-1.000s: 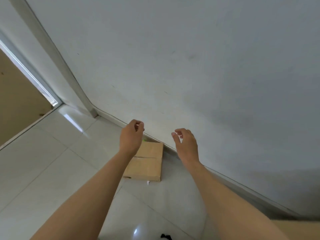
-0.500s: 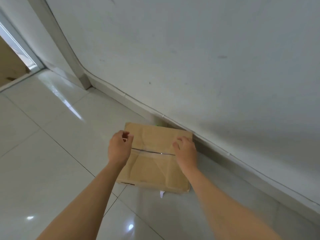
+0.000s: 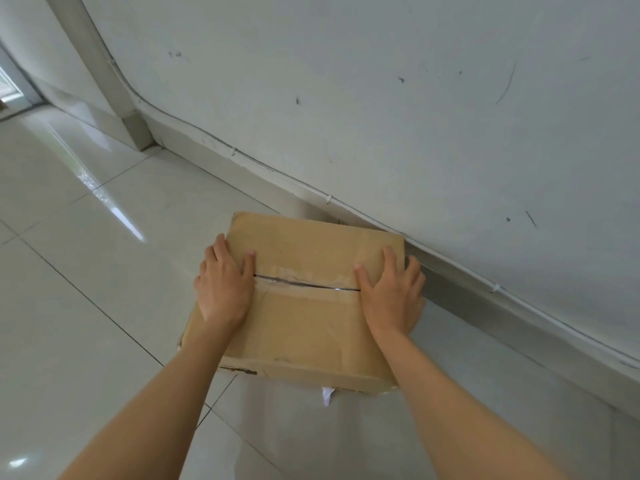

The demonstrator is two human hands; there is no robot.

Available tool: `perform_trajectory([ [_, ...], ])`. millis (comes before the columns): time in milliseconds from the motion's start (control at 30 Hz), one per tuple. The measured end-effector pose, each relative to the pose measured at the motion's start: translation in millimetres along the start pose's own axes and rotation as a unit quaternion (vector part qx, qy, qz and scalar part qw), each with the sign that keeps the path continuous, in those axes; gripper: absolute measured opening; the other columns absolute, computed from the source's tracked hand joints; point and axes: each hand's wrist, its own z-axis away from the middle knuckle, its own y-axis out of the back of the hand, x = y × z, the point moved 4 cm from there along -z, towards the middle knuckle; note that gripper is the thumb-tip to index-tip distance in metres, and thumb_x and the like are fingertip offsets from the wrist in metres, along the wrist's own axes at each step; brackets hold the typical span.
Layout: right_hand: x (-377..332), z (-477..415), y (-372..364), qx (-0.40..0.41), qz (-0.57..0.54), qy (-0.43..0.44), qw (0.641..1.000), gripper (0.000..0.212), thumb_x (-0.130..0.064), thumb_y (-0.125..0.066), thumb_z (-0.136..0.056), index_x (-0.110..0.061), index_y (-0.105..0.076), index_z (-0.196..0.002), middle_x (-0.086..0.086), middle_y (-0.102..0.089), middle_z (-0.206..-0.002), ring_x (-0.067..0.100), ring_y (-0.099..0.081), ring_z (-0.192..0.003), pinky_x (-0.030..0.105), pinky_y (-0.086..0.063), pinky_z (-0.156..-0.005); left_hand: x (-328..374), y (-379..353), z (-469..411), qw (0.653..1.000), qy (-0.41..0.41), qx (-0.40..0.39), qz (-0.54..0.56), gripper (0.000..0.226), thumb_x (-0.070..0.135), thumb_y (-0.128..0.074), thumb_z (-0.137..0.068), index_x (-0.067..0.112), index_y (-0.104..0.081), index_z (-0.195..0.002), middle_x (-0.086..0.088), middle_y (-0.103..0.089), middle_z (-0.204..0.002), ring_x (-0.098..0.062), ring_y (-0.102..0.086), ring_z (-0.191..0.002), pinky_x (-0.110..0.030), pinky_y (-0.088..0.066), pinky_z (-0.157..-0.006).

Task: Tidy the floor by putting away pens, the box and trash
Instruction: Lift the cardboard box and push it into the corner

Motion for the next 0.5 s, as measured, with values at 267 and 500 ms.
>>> perform_trajectory([
  [267,7.5,6.8,0.4,-0.031,-0.022,-0.073,0.997,0.075,-0.063,-0.041,-0.084,-0.022,-0.016,-0.141,0.017,-0.050,-0.120,0.038,-0.060,-0.098,0.036,-0.037,-0.066,-8.1,0.8,-3.0,0.999,0.020,-0.021,-0.039,0.057,0.057,-0.030,-0.090,0.018,-0.029,-0.132,-0.020,-0.056,-0.117,-0.044,-0.055,-0.100,-0.042,-0.035,-0.072],
  [500,8.7,6.8,-1.9,-0.028,-0.020,-0.051,0.998,0.081,-0.062,-0.040,-0.085,-0.008,-0.015,-0.141,0.018,-0.047,-0.129,0.039,-0.058,-0.104,0.038,-0.042,-0.070,-19.8,2.0,-4.2,0.997,0.002,-0.048,-0.056,0.061,0.064,-0.026,-0.087,0.030,-0.019,-0.137,-0.019,-0.059,-0.116,-0.044,-0.057,-0.101,-0.042,-0.038,-0.075],
])
